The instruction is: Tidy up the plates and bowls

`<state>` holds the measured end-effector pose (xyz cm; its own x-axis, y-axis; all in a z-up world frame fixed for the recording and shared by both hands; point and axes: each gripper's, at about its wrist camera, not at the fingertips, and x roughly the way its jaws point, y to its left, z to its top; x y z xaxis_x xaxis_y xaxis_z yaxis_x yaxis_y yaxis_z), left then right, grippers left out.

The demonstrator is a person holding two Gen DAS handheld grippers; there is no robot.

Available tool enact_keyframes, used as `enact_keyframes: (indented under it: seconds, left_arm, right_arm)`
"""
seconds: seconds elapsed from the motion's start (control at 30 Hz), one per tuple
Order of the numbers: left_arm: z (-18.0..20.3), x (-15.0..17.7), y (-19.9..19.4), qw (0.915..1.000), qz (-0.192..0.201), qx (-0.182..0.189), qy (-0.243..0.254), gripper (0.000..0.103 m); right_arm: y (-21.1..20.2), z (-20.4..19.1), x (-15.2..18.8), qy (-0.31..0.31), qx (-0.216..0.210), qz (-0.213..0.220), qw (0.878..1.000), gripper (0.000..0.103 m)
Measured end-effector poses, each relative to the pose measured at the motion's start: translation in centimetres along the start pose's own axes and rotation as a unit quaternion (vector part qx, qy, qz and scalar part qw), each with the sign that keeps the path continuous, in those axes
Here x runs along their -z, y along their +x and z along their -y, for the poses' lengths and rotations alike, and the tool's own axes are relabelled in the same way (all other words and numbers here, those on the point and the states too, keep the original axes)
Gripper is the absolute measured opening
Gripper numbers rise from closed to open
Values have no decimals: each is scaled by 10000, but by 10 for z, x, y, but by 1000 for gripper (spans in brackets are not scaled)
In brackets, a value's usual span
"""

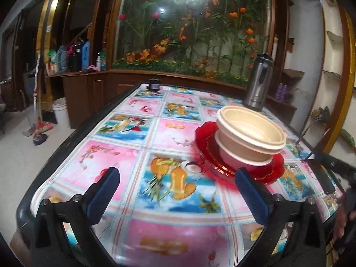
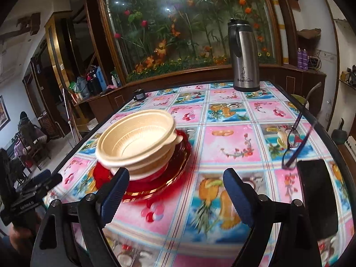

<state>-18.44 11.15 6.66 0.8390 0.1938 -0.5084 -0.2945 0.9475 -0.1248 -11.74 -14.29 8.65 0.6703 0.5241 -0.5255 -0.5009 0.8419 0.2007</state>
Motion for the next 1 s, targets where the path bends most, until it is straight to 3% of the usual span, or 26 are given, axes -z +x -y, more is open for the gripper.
enact_keyframes:
  seconds: [0.2, 0.3, 0.37, 0.47, 0.7, 0.8, 0.9, 1.0]
  left_arm:
    - [-3, 20, -21, 9993, -97, -362, 9, 103]
    - [-5, 28, -33, 9995, -80, -276, -105, 103]
    - [-2, 31, -40, 9991, -52, -405, -83, 103]
    - [8, 32, -46, 9989, -64, -468, -14, 103]
    - [51, 36, -41, 9959, -252, -580, 652, 103]
    - [61, 35, -36, 9941, -300, -726, 745, 103]
    - [67, 31, -23, 9918, -629, -730, 837, 103]
    - [68, 30, -19, 9925, -588, -710, 804, 103]
  right_arm:
    - [-30, -28, 39, -147, 66, 27, 9999, 96]
    - [-39, -33, 57, 103, -13, -88, 9999, 96]
    - [-45, -38, 64, 186, -46, -187, 9996, 96]
    - [-56, -48, 67, 43, 58, -238, 9997, 96]
    - [-80, -42, 64, 22, 86, -31, 10000, 97]
    - [-80, -34, 63, 97, 50, -3, 9999, 97]
    - [-78, -32, 62, 86, -15, -10, 10000, 97]
    - [-74, -32, 60, 0, -77, -32, 10000, 97]
